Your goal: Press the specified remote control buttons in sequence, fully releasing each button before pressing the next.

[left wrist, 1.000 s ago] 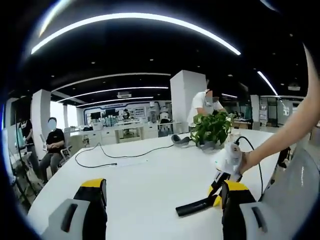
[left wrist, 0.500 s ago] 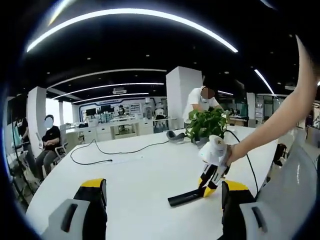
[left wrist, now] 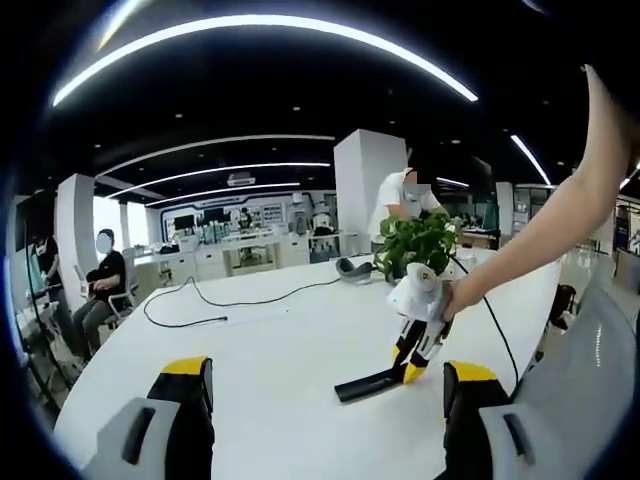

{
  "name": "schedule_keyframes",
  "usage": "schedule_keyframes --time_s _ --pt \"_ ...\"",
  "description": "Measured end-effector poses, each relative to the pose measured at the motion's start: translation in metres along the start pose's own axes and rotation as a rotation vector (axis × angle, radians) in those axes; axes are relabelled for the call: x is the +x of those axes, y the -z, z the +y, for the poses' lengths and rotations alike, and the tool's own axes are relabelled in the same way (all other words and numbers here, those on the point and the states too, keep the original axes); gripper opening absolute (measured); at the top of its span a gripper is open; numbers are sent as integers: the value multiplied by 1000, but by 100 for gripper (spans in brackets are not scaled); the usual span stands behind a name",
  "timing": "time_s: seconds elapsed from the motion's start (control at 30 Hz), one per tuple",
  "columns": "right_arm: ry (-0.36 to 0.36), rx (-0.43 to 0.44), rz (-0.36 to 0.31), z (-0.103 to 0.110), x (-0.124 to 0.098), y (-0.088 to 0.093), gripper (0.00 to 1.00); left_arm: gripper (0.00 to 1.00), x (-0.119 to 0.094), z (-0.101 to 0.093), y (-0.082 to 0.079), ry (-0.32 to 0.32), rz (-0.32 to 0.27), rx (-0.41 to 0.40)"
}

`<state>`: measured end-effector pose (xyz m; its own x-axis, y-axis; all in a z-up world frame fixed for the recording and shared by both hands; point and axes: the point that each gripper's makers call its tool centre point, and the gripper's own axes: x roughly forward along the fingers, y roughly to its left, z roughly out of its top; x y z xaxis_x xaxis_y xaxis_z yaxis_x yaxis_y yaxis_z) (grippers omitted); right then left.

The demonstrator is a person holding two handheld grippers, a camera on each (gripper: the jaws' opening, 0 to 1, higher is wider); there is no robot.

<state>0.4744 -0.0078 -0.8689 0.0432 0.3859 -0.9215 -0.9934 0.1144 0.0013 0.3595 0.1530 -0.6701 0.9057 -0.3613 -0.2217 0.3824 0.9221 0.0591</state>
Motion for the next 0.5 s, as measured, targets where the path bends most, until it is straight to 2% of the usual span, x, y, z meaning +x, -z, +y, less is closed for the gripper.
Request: schedule_keyframes --time_s 0.2,0.27,0.4,0.5 --pt "5 -3 2 1 0 0 21 100 0 1 1 -3 4 -2" --pt "11 26 -7 2 0 1 22 100 0 1 2 -1 7 -2" --pt "35 69 -48 6 -7 3 26 100 1 -1 2 7 10 -6" --pt "67 155 -127 10 -17 -1 31 100 2 -3 3 19 14 1"
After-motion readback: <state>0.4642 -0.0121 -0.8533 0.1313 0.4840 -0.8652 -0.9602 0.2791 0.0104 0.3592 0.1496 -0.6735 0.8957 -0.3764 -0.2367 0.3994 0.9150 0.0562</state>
